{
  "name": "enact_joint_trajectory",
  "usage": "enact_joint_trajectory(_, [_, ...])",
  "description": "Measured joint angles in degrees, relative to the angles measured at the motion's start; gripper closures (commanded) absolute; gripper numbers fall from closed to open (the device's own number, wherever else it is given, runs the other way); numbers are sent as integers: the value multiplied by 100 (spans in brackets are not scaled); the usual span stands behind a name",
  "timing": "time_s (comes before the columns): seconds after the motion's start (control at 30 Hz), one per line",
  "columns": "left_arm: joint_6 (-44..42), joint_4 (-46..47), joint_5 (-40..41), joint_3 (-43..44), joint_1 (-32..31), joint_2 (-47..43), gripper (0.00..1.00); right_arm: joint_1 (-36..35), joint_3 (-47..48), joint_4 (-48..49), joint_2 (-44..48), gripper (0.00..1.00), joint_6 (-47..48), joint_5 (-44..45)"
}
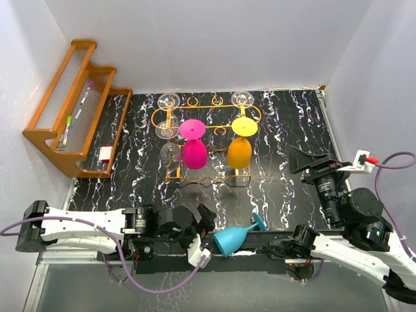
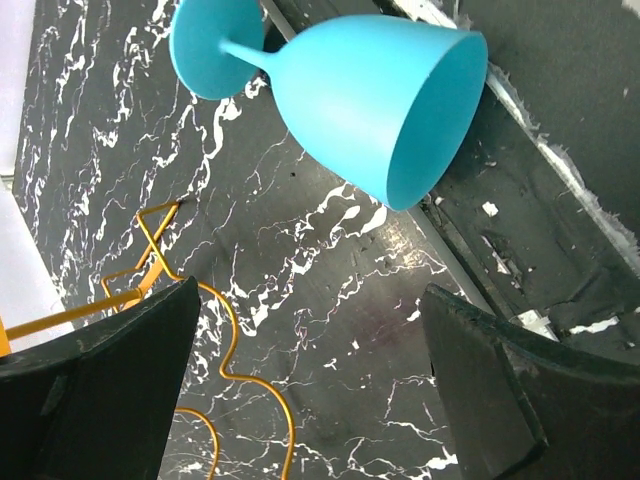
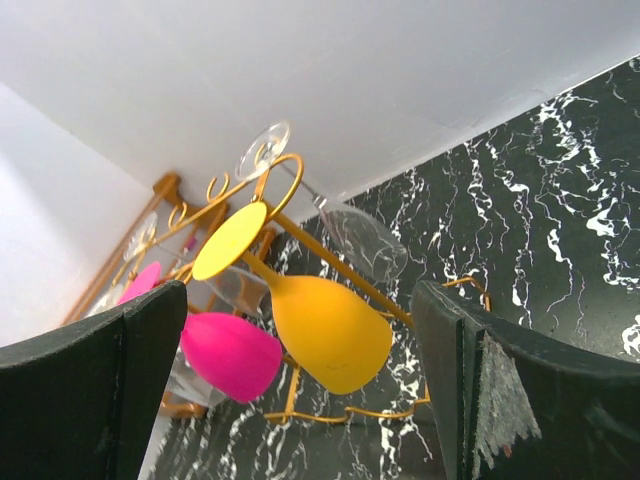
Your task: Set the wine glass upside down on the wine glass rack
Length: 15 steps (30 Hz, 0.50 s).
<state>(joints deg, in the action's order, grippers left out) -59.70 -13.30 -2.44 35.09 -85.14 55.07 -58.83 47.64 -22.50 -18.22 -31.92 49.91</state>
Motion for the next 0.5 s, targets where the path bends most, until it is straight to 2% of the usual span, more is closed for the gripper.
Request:
enact_joint_trajectory(0.23, [721, 109, -345, -254, -2, -612, 12, 2, -46, 0, 256, 2, -164, 498])
enact_joint_trajectory(0.5, [1167, 743, -501, -721, -2, -317, 14, 0, 101, 0, -313, 1, -144, 610])
